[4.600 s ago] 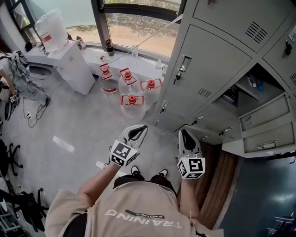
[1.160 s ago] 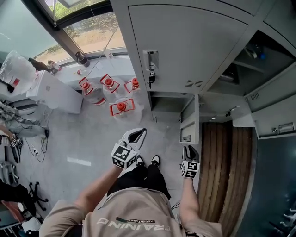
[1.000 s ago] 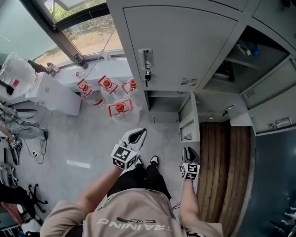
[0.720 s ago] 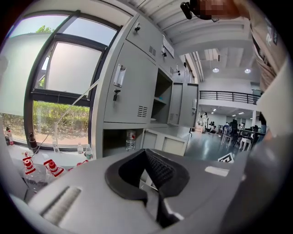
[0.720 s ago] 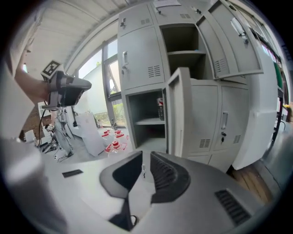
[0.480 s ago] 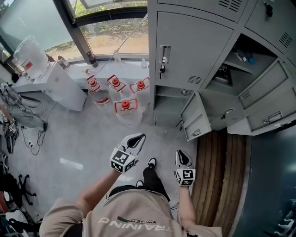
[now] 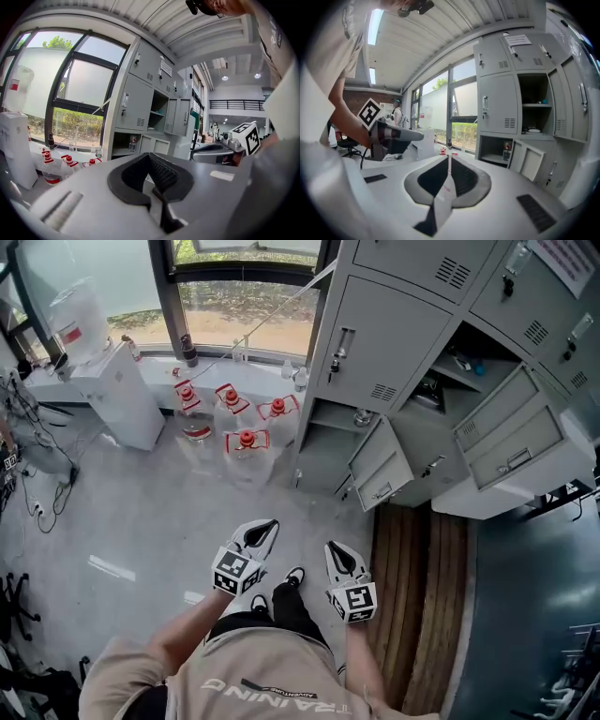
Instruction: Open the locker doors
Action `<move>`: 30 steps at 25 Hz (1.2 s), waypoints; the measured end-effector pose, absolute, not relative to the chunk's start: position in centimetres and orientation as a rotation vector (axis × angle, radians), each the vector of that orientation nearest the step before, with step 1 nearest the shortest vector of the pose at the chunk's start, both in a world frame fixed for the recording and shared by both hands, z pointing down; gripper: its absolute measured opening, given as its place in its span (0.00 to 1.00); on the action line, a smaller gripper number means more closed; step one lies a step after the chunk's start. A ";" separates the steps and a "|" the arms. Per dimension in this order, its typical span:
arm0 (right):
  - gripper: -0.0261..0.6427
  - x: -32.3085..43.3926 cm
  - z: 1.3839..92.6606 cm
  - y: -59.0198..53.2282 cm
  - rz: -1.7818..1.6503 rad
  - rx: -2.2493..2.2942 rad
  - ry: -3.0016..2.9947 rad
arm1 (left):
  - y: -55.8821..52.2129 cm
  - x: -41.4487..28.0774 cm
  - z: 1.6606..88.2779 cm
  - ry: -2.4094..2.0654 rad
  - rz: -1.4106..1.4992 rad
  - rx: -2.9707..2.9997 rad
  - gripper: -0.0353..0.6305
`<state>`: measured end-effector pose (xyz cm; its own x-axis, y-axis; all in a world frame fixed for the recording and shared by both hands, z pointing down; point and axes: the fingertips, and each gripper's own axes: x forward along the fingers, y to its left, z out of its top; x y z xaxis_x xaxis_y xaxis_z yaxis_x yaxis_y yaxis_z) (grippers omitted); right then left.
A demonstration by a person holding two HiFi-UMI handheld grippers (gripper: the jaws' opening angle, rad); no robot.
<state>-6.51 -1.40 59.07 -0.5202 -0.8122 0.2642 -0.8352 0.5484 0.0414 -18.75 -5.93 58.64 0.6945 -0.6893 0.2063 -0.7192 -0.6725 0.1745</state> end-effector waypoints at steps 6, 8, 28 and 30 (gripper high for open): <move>0.07 -4.6 53.2 1.3 0.173 1.467 -2.621 | -2.6 -16.9 54.8 -1.162 0.143 2.704 0.06; 0.07 -3.6 51.4 2.6 0.175 1.456 -2.678 | -1.5 -15.9 53.5 -1.186 0.145 2.721 0.06; 0.07 5.2 43.3 9.9 -0.036 1.473 -2.727 | 8.0 -7.1 45.9 -1.275 0.013 2.772 0.06; 0.06 5.0 42.3 10.3 -0.089 1.483 -2.717 | 8.5 -7.2 45.4 -1.254 0.005 2.792 0.06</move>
